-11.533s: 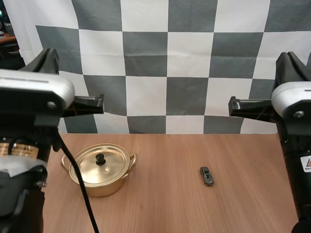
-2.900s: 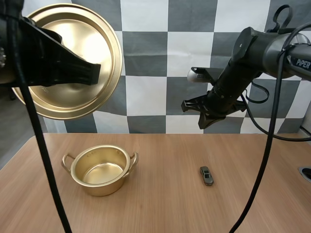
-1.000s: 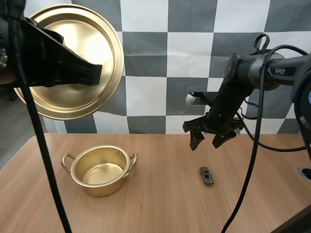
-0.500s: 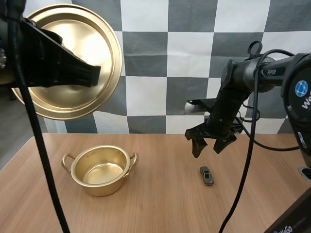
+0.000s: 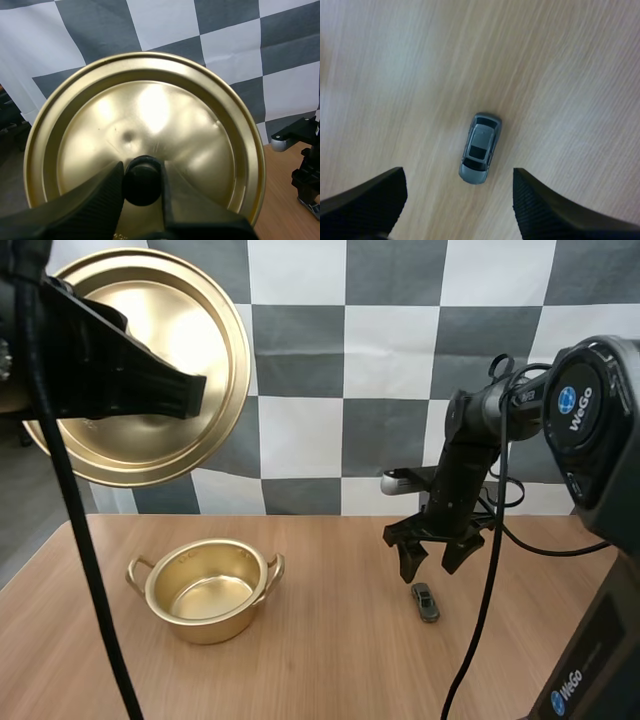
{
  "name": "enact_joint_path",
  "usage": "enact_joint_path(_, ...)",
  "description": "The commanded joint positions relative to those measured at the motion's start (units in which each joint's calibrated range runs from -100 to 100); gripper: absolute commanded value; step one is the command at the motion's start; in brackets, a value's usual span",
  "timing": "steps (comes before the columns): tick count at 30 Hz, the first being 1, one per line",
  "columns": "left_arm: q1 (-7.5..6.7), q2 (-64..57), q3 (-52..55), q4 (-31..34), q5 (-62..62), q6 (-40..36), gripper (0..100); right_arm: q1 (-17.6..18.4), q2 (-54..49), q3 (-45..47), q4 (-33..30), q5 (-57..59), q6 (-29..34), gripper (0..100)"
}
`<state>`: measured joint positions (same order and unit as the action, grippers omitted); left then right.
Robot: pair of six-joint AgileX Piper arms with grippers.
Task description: Open the pot, put the car inside, and close it
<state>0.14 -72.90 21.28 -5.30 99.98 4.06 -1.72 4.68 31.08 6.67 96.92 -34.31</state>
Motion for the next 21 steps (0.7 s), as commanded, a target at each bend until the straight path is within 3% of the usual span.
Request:
enact_joint_path(1, 0.05, 0.01, -0.03, 0.04, 0.02, 0.05, 0, -0.05, 1.28, 0.03, -0.1, -0.1, 0.06, 100)
enact_joint_path(21, 0.05, 0.01, -0.03, 0.03, 0.02, 0.05, 0, -0.8, 8.36, 0.15, -0.16, -1.52, 0.06, 100)
